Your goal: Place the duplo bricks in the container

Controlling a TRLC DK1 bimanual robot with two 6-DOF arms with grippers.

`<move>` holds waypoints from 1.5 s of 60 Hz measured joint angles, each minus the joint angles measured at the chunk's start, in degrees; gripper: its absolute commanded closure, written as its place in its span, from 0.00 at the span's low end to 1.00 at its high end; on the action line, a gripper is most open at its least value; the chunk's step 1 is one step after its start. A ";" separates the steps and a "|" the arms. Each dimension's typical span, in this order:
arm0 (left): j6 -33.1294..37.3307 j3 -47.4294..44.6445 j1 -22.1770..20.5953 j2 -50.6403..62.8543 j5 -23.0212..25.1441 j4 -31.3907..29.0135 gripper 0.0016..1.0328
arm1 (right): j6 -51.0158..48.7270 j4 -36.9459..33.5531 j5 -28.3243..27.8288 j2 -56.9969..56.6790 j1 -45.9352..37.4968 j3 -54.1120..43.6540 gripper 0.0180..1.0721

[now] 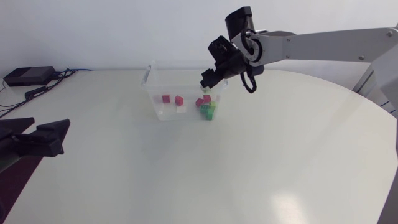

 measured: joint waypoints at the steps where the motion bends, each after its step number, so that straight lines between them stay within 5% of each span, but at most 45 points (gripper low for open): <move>1: 0.00 -0.26 0.11 -0.50 0.00 0.02 0.05 | 0.02 0.20 0.09 -0.11 -0.02 -0.02 0.04; 15: 0.98 -5.31 1.33 -8.72 -0.02 3.56 0.05 | 0.57 4.83 5.75 -8.50 -0.04 -6.58 0.04; 53: 1.46 -11.80 4.46 -18.21 0.00 10.69 0.05 | 0.55 10.60 22.77 -55.69 -0.52 -42.14 0.04; 90: 1.27 -18.75 5.70 -21.62 0.07 17.09 0.07 | 1.25 11.76 20.65 -89.96 -11.50 -69.53 0.04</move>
